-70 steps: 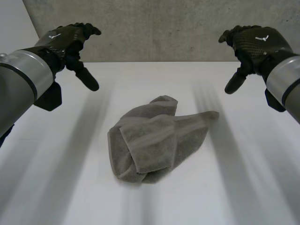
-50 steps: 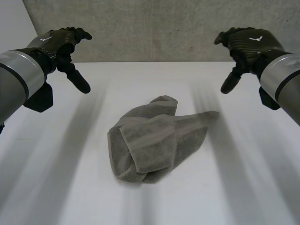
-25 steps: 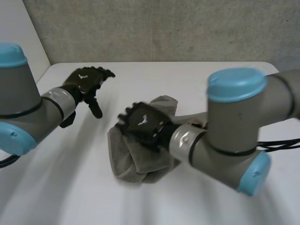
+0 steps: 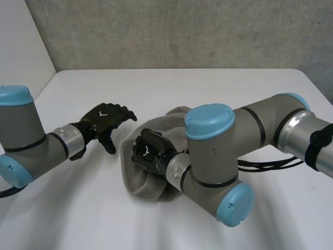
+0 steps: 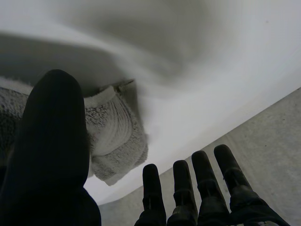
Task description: Fold the laundry
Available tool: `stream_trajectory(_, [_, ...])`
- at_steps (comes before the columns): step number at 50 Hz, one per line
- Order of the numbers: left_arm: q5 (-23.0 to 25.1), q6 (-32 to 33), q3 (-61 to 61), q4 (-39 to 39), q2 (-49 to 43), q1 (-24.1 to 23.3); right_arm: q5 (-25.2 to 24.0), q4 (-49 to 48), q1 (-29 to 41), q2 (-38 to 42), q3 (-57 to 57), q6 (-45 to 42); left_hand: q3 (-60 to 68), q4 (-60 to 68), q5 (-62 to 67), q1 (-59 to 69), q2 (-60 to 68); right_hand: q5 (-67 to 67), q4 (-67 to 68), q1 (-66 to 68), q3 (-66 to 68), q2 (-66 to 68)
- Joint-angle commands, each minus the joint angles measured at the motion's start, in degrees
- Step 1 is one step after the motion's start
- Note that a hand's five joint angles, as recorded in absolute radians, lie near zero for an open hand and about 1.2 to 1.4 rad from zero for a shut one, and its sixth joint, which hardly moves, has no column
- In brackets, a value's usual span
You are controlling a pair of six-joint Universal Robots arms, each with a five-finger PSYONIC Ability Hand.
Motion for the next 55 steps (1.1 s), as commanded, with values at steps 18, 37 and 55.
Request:
stream_trajectory(18, [0.34,5.61,-2.75,0.42,-2.20,-0.02,0.68,-0.58,-7.09,-16.15,11.73,17.30,4.03,4.08,4.02,4.08,4.04,38.69,38.30,38.06,38.00,38.27])
stream_trajectory(37, [0.51,4.82,-3.46,2.18,-2.47,-1.16,3.06,-4.97,-16.23,-29.25,27.73,29.17,13.95,14.01,13.94,14.01,13.96,38.69,38.30,38.06,38.00,38.27])
stream_trajectory(55, [-0.10,3.86,-3.72,7.36,-4.14,-6.87,3.41,-6.20,-24.66,-34.78,33.17,31.98,17.82,17.87,17.81,17.87,17.83,38.69,38.30,38.06,38.00,38.27])
